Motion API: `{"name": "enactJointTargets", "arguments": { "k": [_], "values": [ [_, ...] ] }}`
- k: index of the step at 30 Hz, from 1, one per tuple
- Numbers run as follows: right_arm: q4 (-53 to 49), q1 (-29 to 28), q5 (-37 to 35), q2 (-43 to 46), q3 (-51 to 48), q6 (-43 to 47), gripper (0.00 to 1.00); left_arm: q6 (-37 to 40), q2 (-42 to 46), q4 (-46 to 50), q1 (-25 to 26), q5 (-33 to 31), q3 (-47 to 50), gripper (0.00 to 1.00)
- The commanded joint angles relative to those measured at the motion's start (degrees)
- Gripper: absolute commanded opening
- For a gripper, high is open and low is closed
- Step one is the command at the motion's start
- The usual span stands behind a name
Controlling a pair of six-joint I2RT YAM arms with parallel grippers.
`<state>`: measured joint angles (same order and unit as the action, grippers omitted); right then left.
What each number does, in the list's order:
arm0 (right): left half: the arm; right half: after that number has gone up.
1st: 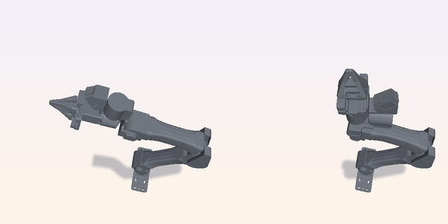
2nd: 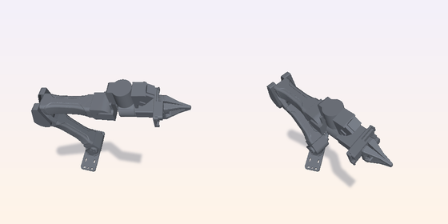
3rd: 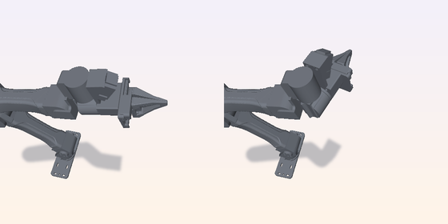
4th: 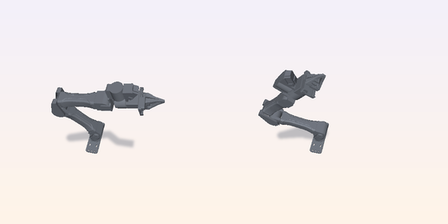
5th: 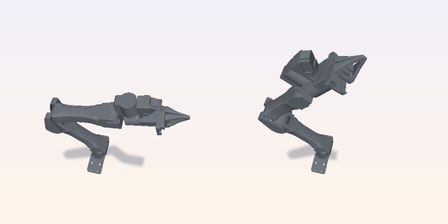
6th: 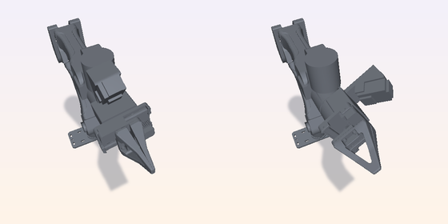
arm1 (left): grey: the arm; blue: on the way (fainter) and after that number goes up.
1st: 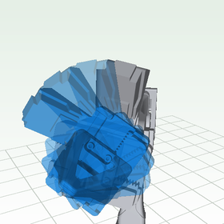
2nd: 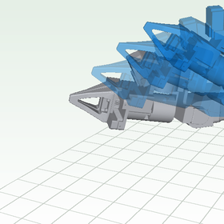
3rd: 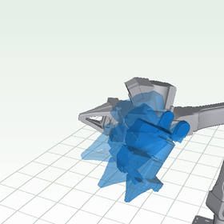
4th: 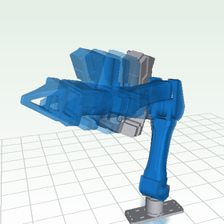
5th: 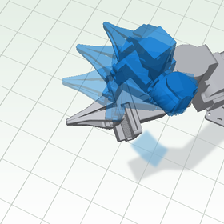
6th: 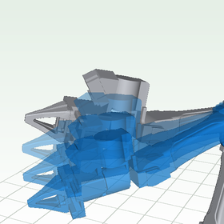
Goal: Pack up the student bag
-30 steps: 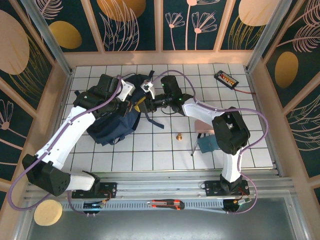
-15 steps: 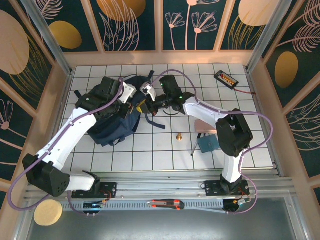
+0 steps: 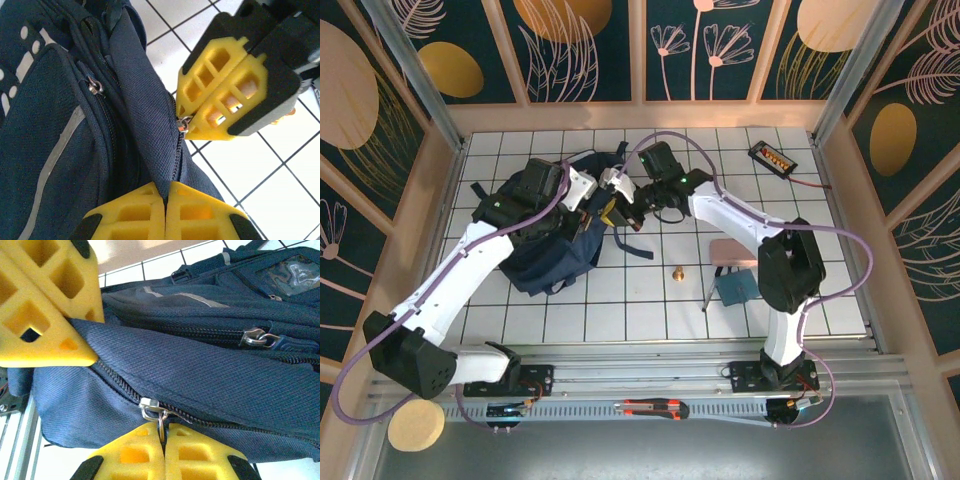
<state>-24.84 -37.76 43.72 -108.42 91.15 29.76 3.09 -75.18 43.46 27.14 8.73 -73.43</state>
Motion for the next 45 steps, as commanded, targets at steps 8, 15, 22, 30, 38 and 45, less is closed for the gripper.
{"name": "enactJointTargets", "arguments": {
  "k": [8,15,22,30,38,45],
  "values": [
    [-8.40,10.83,-20.68,-7.54,4.41,-4.02,0.00,2.56,4.05,2.59,1.46,-4.24,-0.07,0.00],
    [-5.14,4.83,-11.60,0.89,3.19,-3.78,0.00,0.95,3.51,0.77,1.60,-5.48,0.25,0.54],
    [-10.83,0.41,-9.36,0.07,13.47,-4.18,0.00,-0.36,4.36,0.16,1.60,-4.33,0.86,0.98],
    [-9.97,-0.48,-8.04,3.85,12.60,-5.25,0.00,-5.38,6.19,-7.03,1.57,-1.89,10.05,0.98],
    [-9.86,-0.40,-9.05,6.39,11.20,-4.41,0.00,-3.13,4.48,-6.40,1.60,-4.86,15.16,0.39],
    [-13.50,-2.40,-14.56,7.23,8.27,0.25,0.00,-3.16,1.61,-8.08,1.60,-5.01,13.31,0.00]
  ]
}}
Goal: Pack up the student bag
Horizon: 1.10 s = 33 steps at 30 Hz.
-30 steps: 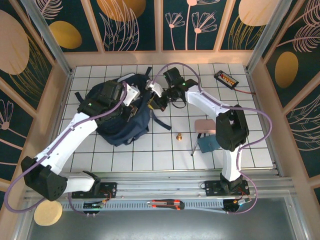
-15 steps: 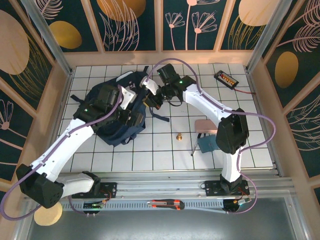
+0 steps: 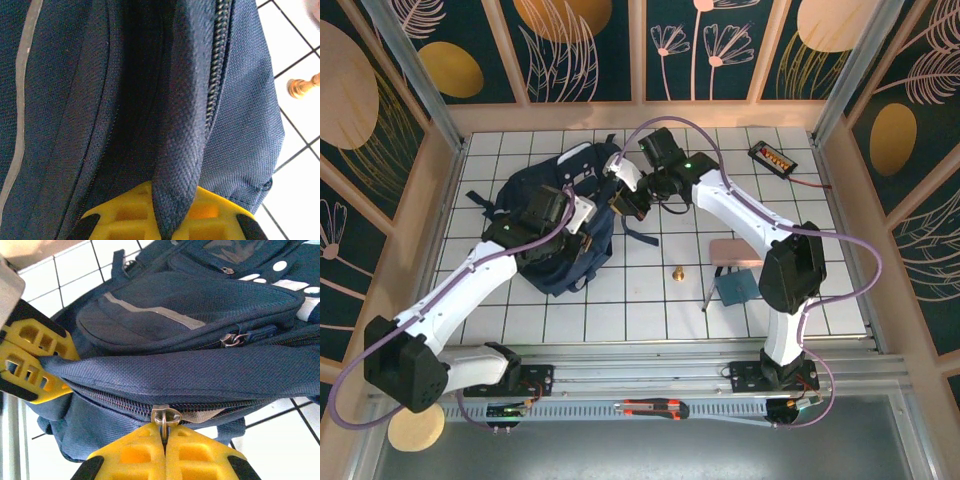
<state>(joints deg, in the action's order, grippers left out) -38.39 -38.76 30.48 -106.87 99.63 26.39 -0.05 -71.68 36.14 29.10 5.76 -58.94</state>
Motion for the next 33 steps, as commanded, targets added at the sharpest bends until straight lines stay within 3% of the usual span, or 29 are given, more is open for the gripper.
{"name": "enactJointTargets", "arguments": {
  "k": [1,11,14,17,20,22,29,33],
  "values": [
    [-0.45,-2.09,-2.44,6.19,-0.98,4.32,0.00,-0.11,-2.44,-0.88,-0.34,-2.44,-1.64,0.00],
    [-4.12,-5.61,-4.90,7.87,-4.57,4.12,0.00,-0.34,-6.06,-0.84,-0.37,-1.12,-6.16,0.00],
    [-2.88,-2.59,-4.66,7.84,-5.49,3.02,0.00,0.82,-5.63,0.32,-0.37,-2.01,-5.97,0.00],
    [0.88,4.48,-7.39,7.25,-7.50,-0.33,0.00,1.75,-3.62,2.57,-0.37,-3.48,-4.21,0.00],
    [3.18,11.42,-12.79,2.42,-4.63,-2.97,0.00,2.12,-0.41,4.17,-0.36,-4.12,-1.05,0.00],
    [5.80,15.41,-11.88,-2.33,-2.68,-5.45,0.00,2.40,1.93,4.62,-0.36,-4.06,1.01,0.00],
    [12.68,15.61,-11.35,-12.61,3.91,-5.90,0.00,4.13,4.80,5.61,-0.36,-2.63,1.64,0.00],
    [13.22,13.71,-4.62,-12.41,3.15,-4.87,0.00,3.64,4.49,4.79,-0.36,-2.39,0.94,0.00]
  ]
}}
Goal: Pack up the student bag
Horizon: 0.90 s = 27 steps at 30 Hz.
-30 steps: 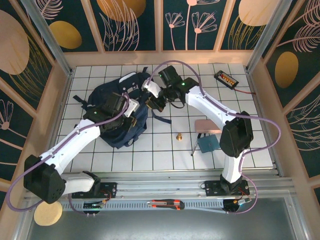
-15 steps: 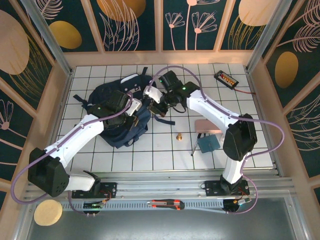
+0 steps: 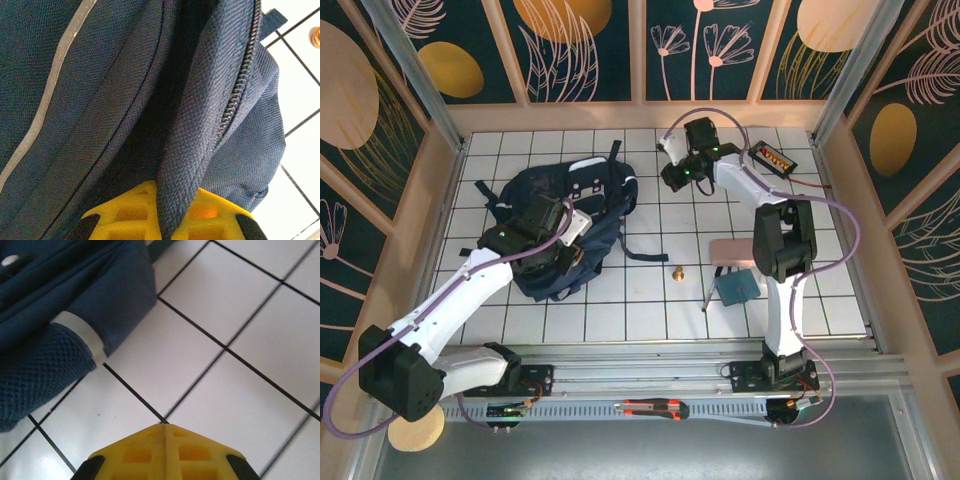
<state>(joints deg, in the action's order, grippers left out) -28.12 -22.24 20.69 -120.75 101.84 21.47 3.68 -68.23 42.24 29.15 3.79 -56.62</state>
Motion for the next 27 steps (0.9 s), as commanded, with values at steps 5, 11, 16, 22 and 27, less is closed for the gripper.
{"name": "enactJointTargets", "arguments": {
  "k": [5,11,16,22,27],
  "values": [
    [16.50,-7.43,14.32,15.04,-19.89,3.65,0.43,-0.28,-0.30,-1.95,-0.43,-0.62,-3.73,0.00],
    [24.83,-8.79,19.51,18.32,-28.68,-3.46,0.48,-0.13,-1.54,-2.07,-0.43,0.11,-4.46,0.00],
    [27.93,-8.79,21.94,14.04,-28.13,-4.86,0.49,0.31,-1.22,-1.10,-0.41,-0.11,-4.90,0.00],
    [29.96,-8.79,22.99,12.27,-29.60,-5.84,0.52,0.24,-0.94,-0.49,-0.41,-0.03,-5.90,0.00],
    [31.97,-8.79,24.35,11.45,-31.06,-6.34,0.52,0.27,-0.84,0.30,-0.43,-0.14,-6.92,0.00]
  ]
}}
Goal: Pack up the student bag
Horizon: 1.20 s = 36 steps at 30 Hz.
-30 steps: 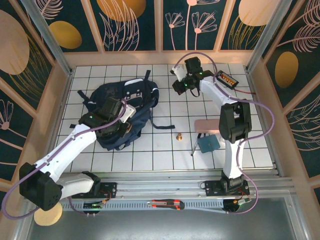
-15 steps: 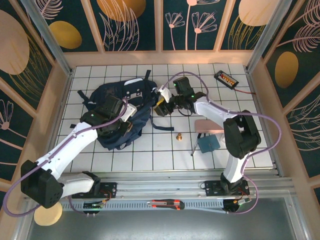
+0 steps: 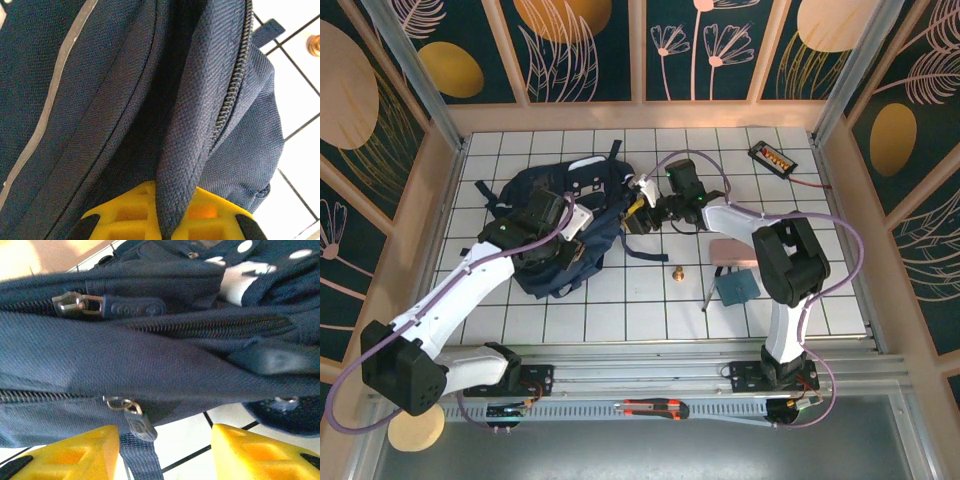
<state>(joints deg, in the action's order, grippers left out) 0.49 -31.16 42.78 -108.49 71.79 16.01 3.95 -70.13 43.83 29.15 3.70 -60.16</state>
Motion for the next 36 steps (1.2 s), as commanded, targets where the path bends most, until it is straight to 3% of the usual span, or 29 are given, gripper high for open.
{"name": "enactJointTargets", "arguments": {
  "k": [1,9,13,14,17,18,22,24,31,35,36],
  "values": [
    [3.72,0.13,2.49,-1.01,-0.95,-0.98,0.52,-0.04,1.05,-1.21,-0.41,-0.01,-3.30,0.00],
    [5.09,-1.80,3.04,-3.13,1.49,-1.49,0.52,0.00,0.70,-1.16,-0.41,0.77,-2.86,0.00],
    [5.13,-1.90,4.00,-3.79,2.39,-1.92,0.46,-0.04,0.55,-1.21,-0.41,0.87,-2.68,0.00],
    [5.22,-1.93,4.06,-3.86,2.56,-1.99,0.40,0.00,0.52,-1.20,-0.41,0.78,-2.66,0.00],
    [5.30,-1.74,3.54,-3.74,2.14,-2.23,0.03,0.09,0.48,-1.13,-0.41,0.48,-2.68,0.00],
    [5.63,-1.64,2.83,-3.38,1.50,-2.15,0.00,0.05,0.53,-1.12,-0.41,0.29,-2.68,0.00],
    [3.52,-0.51,1.15,-2.67,0.81,-1.94,0.00,0.09,0.72,-0.87,-0.41,0.27,-2.59,0.00],
    [1.35,2.59,-2.95,-3.01,1.56,-2.61,0.00,0.16,0.87,-0.53,-0.45,0.43,-2.27,0.00],
    [-13.35,6.85,-14.55,-10.70,13.90,-3.61,0.00,0.46,2.72,-0.14,-0.33,2.27,1.32,0.00],
    [-13.92,6.90,-12.52,-10.59,14.11,-2.85,0.00,-1.08,2.48,-1.47,-0.35,6.12,2.19,0.00],
    [-12.83,6.80,-11.90,-9.37,12.54,-2.59,0.13,-1.63,2.13,-2.13,-0.37,7.51,2.37,0.00]
  ]
}}
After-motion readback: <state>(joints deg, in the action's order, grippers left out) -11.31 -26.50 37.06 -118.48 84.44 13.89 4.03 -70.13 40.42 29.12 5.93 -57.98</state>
